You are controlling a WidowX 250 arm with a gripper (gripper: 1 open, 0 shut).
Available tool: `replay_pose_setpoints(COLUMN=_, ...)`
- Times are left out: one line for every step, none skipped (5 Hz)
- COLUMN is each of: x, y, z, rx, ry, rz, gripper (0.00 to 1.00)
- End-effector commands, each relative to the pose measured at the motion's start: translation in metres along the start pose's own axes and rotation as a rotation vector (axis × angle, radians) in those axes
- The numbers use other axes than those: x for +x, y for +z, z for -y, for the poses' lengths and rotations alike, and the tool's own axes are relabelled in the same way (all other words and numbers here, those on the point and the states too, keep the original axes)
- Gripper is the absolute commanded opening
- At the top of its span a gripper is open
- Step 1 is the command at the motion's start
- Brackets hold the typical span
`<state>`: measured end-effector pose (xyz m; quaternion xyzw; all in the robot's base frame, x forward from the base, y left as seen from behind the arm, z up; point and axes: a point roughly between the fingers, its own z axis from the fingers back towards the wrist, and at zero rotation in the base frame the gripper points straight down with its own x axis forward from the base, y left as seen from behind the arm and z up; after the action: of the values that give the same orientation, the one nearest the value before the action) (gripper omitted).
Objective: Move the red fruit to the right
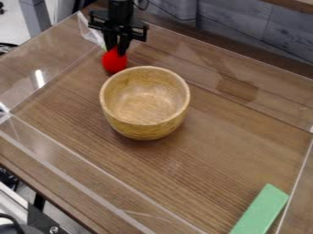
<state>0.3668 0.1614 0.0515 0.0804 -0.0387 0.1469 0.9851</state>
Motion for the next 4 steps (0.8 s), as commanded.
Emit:
replay_pose_setpoints(x=0.009, y=0.04, z=0.009, rx=-0.009, ry=0.006, rz=0.084, gripper=0.0)
replay_pose_setpoints(x=0.002, y=0.061, z=0.024, rx=-0.034, ry=-0.003, rz=0.104, gripper=0.0)
replay_pose_setpoints(x=-0.009, y=0.074, z=0.053, rx=-0.063, ry=-0.026, rz=0.108, gripper=0.0)
replay_pose_setpoints(x=-0.019, y=0.089, z=0.085, rx=-0.091, ry=-0.083, rz=0.127, gripper=0.0)
